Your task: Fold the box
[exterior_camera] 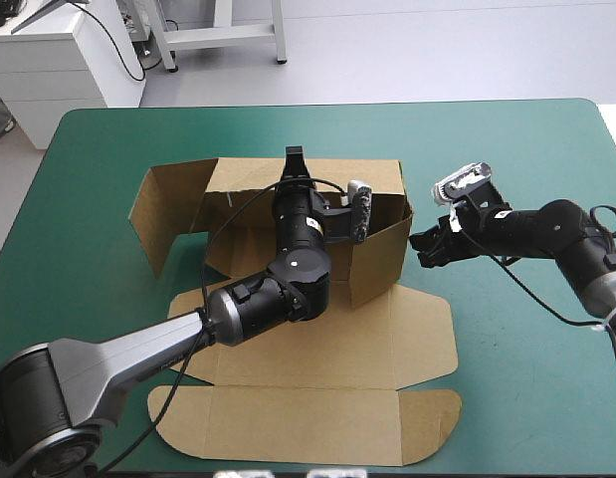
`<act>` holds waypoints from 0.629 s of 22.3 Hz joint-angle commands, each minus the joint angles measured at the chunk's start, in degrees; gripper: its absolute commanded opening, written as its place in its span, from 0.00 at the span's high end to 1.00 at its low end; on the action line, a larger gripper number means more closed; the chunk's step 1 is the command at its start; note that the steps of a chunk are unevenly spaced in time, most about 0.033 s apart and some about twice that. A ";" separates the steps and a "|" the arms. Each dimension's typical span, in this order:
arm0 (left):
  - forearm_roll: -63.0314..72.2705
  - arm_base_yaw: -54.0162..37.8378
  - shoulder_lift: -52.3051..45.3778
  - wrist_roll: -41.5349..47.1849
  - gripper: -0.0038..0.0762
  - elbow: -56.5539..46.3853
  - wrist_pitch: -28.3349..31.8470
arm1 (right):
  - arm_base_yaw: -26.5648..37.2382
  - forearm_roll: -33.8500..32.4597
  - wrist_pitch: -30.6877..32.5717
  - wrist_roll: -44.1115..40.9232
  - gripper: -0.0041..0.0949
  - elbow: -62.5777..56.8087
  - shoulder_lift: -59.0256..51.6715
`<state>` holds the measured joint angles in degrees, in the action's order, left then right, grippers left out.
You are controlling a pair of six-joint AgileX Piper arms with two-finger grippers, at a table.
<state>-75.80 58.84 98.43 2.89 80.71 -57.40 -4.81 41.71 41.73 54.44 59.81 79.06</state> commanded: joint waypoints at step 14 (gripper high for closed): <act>-2.40 -0.06 -2.86 0.54 0.95 1.94 -0.78 | -6.47 12.35 -12.52 13.34 0.18 -8.65 -1.85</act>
<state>-74.61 58.84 98.43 2.54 80.76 -57.44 -8.75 50.60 36.16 66.32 50.90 79.06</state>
